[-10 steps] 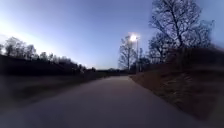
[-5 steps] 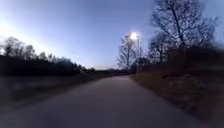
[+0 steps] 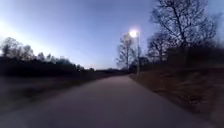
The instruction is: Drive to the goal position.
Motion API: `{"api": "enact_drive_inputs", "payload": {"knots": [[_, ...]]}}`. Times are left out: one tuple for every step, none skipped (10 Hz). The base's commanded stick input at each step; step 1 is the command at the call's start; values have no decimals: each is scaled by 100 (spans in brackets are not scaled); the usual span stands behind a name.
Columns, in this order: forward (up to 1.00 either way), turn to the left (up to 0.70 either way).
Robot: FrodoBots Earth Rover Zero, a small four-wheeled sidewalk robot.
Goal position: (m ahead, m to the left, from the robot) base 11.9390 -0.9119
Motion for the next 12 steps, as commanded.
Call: {"api": "enact_drive_inputs", "payload": {"knots": [[100, 0], [100, 0], [100, 0], [100, -2], [100, -40], [100, -40], [100, -25], [100, 0], [100, 0], [100, 0], [100, 0], [100, 0]]}}
